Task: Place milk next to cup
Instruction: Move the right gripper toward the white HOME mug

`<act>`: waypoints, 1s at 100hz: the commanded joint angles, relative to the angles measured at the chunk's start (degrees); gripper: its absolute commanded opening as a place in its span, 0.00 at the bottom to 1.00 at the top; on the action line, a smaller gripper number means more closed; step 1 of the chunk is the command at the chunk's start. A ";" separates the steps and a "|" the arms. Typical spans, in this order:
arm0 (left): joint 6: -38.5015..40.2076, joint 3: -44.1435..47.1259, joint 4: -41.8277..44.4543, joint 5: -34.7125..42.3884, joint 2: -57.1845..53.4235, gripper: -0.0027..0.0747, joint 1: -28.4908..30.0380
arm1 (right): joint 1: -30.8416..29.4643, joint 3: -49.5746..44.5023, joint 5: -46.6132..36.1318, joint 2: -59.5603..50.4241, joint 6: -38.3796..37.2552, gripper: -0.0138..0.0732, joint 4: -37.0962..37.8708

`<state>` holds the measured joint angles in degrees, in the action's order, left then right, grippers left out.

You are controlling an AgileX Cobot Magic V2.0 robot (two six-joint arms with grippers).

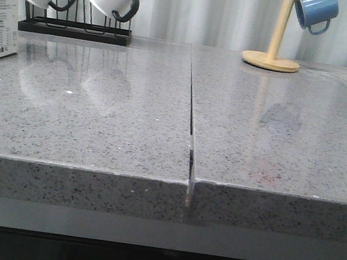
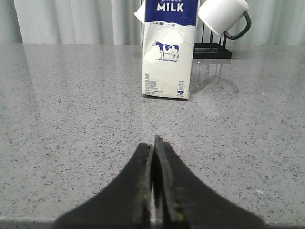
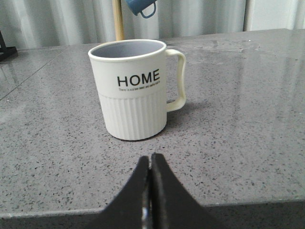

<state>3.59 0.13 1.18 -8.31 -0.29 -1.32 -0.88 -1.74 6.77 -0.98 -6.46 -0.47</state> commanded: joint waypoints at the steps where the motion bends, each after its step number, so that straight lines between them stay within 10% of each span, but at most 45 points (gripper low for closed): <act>1: 0.04 2.36 -0.45 5.02 -1.82 0.01 0.19 | -0.09 1.19 -4.79 -0.75 0.02 0.08 0.01; 100: 0.04 2.36 -0.45 5.02 -1.82 0.01 0.19 | -0.09 8.28 4.90 -0.49 0.02 0.08 0.08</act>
<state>3.59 0.13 1.18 -8.31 -0.29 -1.32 -0.88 1.78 11.97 -0.98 -6.46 -0.47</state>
